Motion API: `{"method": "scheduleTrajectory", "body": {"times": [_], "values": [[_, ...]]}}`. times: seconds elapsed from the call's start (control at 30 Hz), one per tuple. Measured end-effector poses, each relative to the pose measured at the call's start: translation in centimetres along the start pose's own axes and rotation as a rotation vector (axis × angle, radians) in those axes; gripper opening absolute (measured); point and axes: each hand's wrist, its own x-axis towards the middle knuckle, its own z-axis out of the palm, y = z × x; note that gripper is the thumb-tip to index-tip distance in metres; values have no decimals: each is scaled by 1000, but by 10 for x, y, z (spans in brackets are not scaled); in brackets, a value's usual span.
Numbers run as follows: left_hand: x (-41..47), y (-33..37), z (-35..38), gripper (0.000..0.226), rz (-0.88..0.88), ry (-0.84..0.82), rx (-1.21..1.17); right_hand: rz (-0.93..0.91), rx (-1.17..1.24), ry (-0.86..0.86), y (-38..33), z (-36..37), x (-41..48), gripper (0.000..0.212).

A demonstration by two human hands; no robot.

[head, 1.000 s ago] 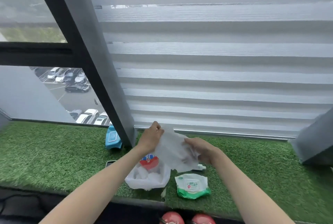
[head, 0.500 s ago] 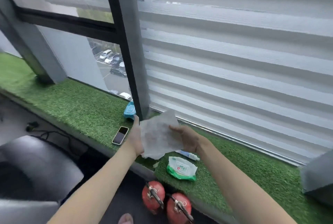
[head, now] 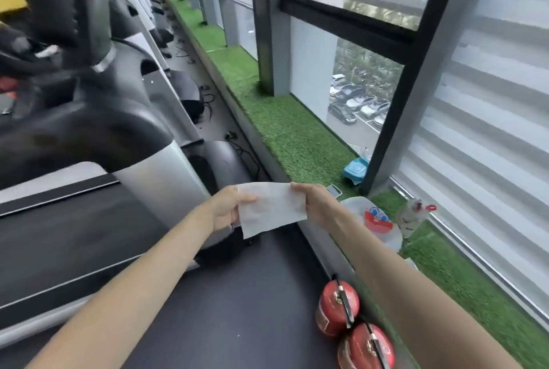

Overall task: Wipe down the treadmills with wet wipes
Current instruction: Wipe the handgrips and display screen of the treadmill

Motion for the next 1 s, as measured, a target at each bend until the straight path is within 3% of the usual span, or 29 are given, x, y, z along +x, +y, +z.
{"method": "scheduleTrajectory", "body": {"times": [0.13,0.27,0.3,0.37,0.57,0.73,0.87,1.0], "values": [[-76,-3,-101,30,136,274,-54,-80,-72,-255,5,118,-6,22],[-184,11,-197,25,366,430,-98,-161,-38,-491,-11,250,-32,22],[-214,14,-220,33,393,452,-42,-165,5,-545,-16,282,-43,21],[-270,20,-262,59,402,499,130,-159,32,-631,-19,345,-62,25],[-394,-13,-383,63,432,766,279,-143,-70,-777,18,522,-104,51],[-468,-47,-470,45,379,919,205,-168,-229,-1000,34,642,-127,25],[-506,-66,-528,34,386,1042,81,-185,-307,-1132,41,728,-125,21],[-529,-81,-599,41,360,1105,67,-173,-376,-1200,49,817,-109,21]]}}
